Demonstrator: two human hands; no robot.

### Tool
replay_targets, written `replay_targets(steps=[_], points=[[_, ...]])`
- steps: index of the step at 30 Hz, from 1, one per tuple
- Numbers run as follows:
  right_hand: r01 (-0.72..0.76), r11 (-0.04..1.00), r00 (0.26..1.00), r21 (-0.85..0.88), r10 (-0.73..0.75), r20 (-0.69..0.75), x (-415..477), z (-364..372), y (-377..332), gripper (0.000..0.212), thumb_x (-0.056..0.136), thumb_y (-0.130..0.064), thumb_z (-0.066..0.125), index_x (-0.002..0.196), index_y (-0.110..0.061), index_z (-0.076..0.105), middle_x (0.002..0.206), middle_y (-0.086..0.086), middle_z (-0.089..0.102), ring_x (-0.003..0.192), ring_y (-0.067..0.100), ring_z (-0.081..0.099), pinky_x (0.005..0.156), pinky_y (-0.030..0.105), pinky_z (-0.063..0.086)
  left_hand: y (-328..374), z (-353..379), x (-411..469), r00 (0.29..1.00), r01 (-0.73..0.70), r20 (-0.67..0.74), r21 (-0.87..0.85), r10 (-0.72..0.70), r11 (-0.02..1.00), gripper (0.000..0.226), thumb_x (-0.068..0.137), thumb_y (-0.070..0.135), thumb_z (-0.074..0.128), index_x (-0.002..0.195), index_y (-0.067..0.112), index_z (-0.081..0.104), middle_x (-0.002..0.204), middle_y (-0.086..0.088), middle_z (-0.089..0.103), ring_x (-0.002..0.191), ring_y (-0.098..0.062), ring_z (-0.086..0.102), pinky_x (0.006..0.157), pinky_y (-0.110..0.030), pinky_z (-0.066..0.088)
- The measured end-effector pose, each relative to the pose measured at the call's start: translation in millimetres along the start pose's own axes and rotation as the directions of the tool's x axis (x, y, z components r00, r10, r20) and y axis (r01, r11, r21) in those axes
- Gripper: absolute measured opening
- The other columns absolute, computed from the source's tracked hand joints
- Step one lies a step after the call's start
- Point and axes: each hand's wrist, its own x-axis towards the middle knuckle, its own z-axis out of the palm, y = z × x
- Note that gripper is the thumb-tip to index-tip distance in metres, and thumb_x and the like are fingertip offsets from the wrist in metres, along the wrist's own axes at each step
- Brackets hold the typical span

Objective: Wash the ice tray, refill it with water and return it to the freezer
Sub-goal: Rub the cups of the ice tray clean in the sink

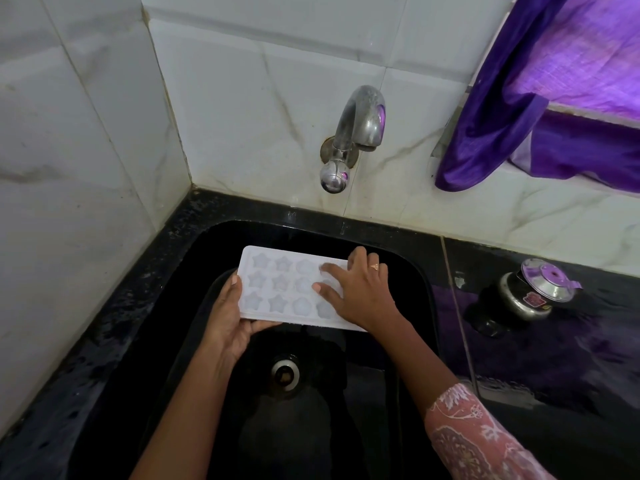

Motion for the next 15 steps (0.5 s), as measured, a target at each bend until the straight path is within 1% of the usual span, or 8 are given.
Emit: replay_targets(steps=[2, 3, 5, 9, 10, 11, 13, 15], points=[[-0.006, 1.0, 0.998, -0.017, 0.007, 0.058, 0.1, 3.0, 2.2, 0.059, 0.085, -0.07, 0.028, 0.131, -0.036, 0.043, 0.131, 0.008, 0.031, 0.117, 0.029, 0.031, 0.097, 0.041, 0.025, 0.4, -0.7, -0.6, 1.0, 0.004, 0.002, -0.007, -0.004, 1.0, 0.024, 0.1, 0.035, 0.035, 0.099, 0.029, 0.058, 0.096, -0.001, 0.067, 0.086, -0.023, 0.066, 0.07, -0.051, 0.056], [-0.016, 1.0, 0.998, -0.013, 0.017, 0.065, 0.6, 4.8, 2.6, 0.067, 0.08, -0.076, 0.019, 0.131, -0.039, 0.041, 0.137, 0.007, 0.028, 0.122, 0.031, 0.028, 0.1, 0.044, 0.023, 0.6, -1.5, -0.6, 1.0, 0.001, 0.008, -0.005, -0.001, 1.0, 0.024, 0.099, 0.035, 0.035, 0.1, 0.029, 0.058, 0.097, -0.001, 0.068, 0.086, -0.023, 0.066, 0.069, -0.05, 0.057], [-0.034, 0.999, 0.996, 0.005, 0.034, 0.079, 2.6, 8.2, 2.1, 0.082, 0.067, -0.079, 0.003, 0.131, -0.043, 0.039, 0.146, 0.006, 0.021, 0.132, 0.034, 0.02, 0.106, 0.049, 0.016, 1.0, -2.4, -0.4, 1.0, -0.002, 0.012, -0.007, 0.002, 1.0, 0.024, 0.099, 0.035, 0.036, 0.101, 0.029, 0.058, 0.097, -0.001, 0.068, 0.086, -0.022, 0.067, 0.066, -0.048, 0.058], [-0.065, 0.997, 0.993, 0.046, 0.06, 0.099, 5.2, 10.0, 0.5, 0.086, 0.063, -0.078, -0.002, 0.13, -0.044, 0.04, 0.147, 0.005, 0.022, 0.135, 0.034, 0.016, 0.108, 0.052, 0.009, 0.6, -2.2, -0.1, 1.0, -0.004, 0.002, -0.012, 0.004, 1.0, 0.024, 0.099, 0.036, 0.036, 0.1, 0.029, 0.059, 0.094, 0.0, 0.069, 0.082, -0.021, 0.069, 0.063, -0.047, 0.059], [-0.072, 0.996, 0.993, 0.059, 0.066, 0.101, 5.5, 10.3, 0.7, 0.082, 0.065, -0.079, 0.002, 0.128, -0.044, 0.042, 0.146, 0.005, 0.024, 0.135, 0.034, 0.016, 0.108, 0.053, 0.008, 0.0, -2.3, -0.5, 1.0, -0.005, -0.001, -0.009, 0.005, 1.0, 0.024, 0.099, 0.036, 0.036, 0.1, 0.029, 0.059, 0.093, 0.001, 0.07, 0.08, -0.02, 0.069, 0.064, -0.047, 0.059], [-0.083, 0.994, 0.991, 0.076, 0.075, 0.108, 6.5, 10.4, 1.0, 0.073, 0.072, -0.079, 0.01, 0.127, -0.044, 0.044, 0.145, 0.005, 0.025, 0.136, 0.034, 0.016, 0.108, 0.053, 0.007, -0.7, -2.2, -1.1, 1.0, -0.005, -0.003, -0.008, 0.005, 1.0, 0.024, 0.099, 0.036, 0.036, 0.1, 0.029, 0.059, 0.092, 0.001, 0.07, 0.08, -0.02, 0.07, 0.063, -0.046, 0.059], [-0.108, 0.988, 0.987, 0.108, 0.094, 0.129, 8.2, 10.8, 1.8, 0.051, 0.084, -0.071, 0.029, 0.124, -0.044, 0.047, 0.143, 0.003, 0.026, 0.136, 0.032, 0.017, 0.108, 0.055, 0.006, -2.3, -2.9, -2.2, 1.0, -0.002, -0.002, -0.01, 0.002, 1.0, 0.024, 0.099, 0.036, 0.036, 0.101, 0.028, 0.059, 0.092, 0.001, 0.07, 0.078, -0.019, 0.071, 0.061, -0.045, 0.059], [-0.126, 0.984, 0.984, 0.129, 0.107, 0.142, 9.1, 10.4, 2.0, 0.044, 0.086, -0.066, 0.033, 0.121, -0.044, 0.048, 0.141, 0.001, 0.026, 0.134, 0.03, 0.019, 0.107, 0.058, 0.011, -3.6, -3.5, -3.0, 1.0, 0.004, -0.007, -0.018, -0.004, 1.0, 0.025, 0.099, 0.036, 0.036, 0.101, 0.027, 0.059, 0.094, 0.0, 0.07, 0.078, -0.019, 0.07, 0.059, -0.044, 0.059]])
